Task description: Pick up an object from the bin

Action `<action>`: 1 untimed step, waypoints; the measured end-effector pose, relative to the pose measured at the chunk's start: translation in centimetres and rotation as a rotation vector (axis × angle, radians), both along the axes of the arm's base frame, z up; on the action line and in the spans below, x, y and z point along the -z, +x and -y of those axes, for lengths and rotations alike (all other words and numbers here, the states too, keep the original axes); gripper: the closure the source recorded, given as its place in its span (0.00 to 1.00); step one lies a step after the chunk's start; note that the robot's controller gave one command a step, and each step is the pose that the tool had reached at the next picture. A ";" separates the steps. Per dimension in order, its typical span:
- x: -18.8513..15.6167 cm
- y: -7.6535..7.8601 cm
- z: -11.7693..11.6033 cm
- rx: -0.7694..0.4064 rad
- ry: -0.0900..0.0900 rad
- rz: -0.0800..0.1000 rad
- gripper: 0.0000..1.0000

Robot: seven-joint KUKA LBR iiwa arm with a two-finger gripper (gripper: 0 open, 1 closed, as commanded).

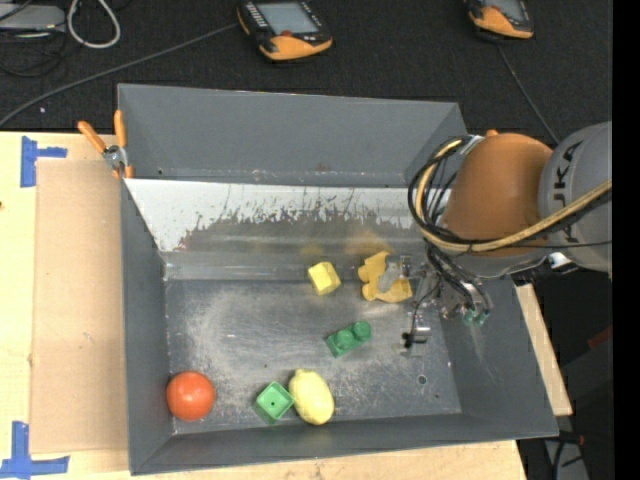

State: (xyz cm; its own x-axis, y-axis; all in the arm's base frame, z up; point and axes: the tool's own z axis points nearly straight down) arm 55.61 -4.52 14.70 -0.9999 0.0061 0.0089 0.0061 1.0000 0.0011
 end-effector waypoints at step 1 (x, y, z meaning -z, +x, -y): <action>-0.4 0.2 0.0 -0.002 -0.001 0.008 0.00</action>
Offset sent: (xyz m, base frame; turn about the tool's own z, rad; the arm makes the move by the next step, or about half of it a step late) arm -0.0150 0.0260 -0.0770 0.1192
